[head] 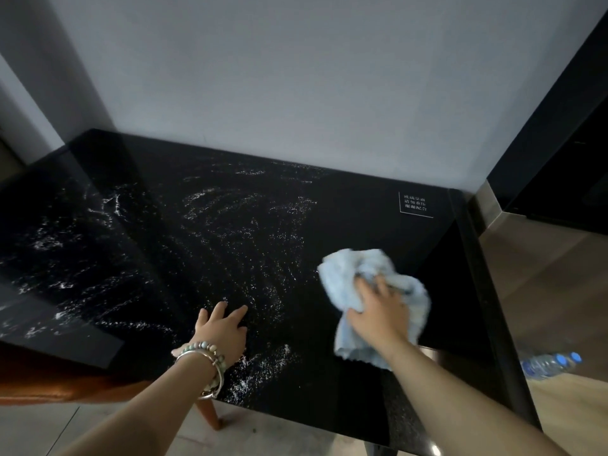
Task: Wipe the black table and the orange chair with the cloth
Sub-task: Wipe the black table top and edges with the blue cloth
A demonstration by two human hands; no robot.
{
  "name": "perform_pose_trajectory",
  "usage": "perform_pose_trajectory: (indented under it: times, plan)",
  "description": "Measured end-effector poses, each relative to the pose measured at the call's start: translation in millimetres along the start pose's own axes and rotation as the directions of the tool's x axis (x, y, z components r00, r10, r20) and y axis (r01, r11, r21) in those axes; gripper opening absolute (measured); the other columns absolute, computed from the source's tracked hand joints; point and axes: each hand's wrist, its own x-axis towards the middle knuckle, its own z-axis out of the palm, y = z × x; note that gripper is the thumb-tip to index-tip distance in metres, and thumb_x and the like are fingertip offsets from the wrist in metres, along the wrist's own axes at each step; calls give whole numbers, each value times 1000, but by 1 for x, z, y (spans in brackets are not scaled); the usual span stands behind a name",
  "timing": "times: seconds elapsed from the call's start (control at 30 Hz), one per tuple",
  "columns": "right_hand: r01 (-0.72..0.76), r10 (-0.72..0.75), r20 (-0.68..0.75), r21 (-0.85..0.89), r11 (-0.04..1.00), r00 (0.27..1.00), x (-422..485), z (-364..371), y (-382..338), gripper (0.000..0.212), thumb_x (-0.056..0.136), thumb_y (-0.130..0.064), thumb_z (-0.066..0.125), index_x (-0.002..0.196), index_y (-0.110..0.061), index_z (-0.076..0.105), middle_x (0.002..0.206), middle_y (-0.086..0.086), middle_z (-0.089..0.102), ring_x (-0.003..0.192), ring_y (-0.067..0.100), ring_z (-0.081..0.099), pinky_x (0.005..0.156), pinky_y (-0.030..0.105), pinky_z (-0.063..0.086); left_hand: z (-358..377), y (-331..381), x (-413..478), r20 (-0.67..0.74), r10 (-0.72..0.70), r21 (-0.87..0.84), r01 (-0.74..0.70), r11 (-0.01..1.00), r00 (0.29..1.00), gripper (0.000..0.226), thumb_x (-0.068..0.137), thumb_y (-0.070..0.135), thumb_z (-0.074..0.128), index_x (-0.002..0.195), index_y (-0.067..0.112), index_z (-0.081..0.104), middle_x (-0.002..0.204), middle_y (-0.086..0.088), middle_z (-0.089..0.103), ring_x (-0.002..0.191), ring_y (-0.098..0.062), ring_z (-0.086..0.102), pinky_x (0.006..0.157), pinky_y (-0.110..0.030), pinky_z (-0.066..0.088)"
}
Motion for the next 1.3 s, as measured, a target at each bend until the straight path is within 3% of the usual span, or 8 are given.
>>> perform_pose_trajectory:
  times: [0.13,0.2,0.33,0.53,0.63,0.83,1.23,1.3]
  plan:
    - [278,-262,-142,114,954,955,8,-5,-5,50,78,-10,58,126,-20,50,126,2,50,111,26,51,87,38,45,-4,4,-6,-26,-16,-32,15,999,1000,51,97,39,25,147,40,12,157,5,1,145,-26,-6,115,-57,13]
    - [9,47,-309,176,984,950,22,-14,23,50,77,-17,67,124,-14,51,125,12,52,109,34,52,87,42,45,-5,9,-10,-17,-25,-49,24,998,1000,50,100,34,26,148,38,11,157,0,-2,145,-30,-6,117,-52,7]
    - [-487,484,69,26,873,872,27,-18,65,74,81,-60,49,142,-32,19,153,10,13,135,37,23,106,56,28,-2,5,-4,-34,-50,-116,46,992,998,51,98,37,28,147,41,12,157,5,1,145,-29,-5,115,-56,14]
    - [159,-148,-75,180,971,986,31,-7,29,42,85,-24,51,126,-30,50,128,-4,48,118,19,46,97,37,43,-8,10,-8,-34,-62,-126,57,990,997,52,99,35,30,146,43,11,157,1,1,145,-33,-3,116,-53,14]
    - [51,-14,-182,201,978,983,39,-20,35,52,85,-32,58,134,-34,42,147,-1,30,127,27,38,101,43,41,-7,9,-6,-30,-44,-85,41,996,999,53,99,35,26,148,39,6,157,-2,-2,145,-31,-4,117,-51,10]
    - [-163,183,154,-136,977,971,33,-43,75,54,96,-50,31,146,-40,15,157,-5,8,140,29,15,112,39,20,-6,7,-9,-38,-64,-107,59,992,997,54,99,37,29,146,44,5,157,4,-2,145,-30,-6,115,-56,15]
    - [-739,776,-54,269,618,629,-7,-52,192,78,79,-51,65,145,-32,27,138,20,35,124,48,32,95,64,32,-14,16,-22,-13,-40,-121,38,992,999,58,98,41,35,148,40,5,158,4,-5,145,-32,-8,116,-52,14]
    - [-713,794,-128,374,593,594,-22,-68,182,62,86,-28,60,142,-18,33,137,27,32,125,46,32,99,59,28,-15,17,-21,-29,-37,-107,34,994,999,55,99,41,32,148,38,7,158,2,-3,145,-33,-5,117,-49,12]
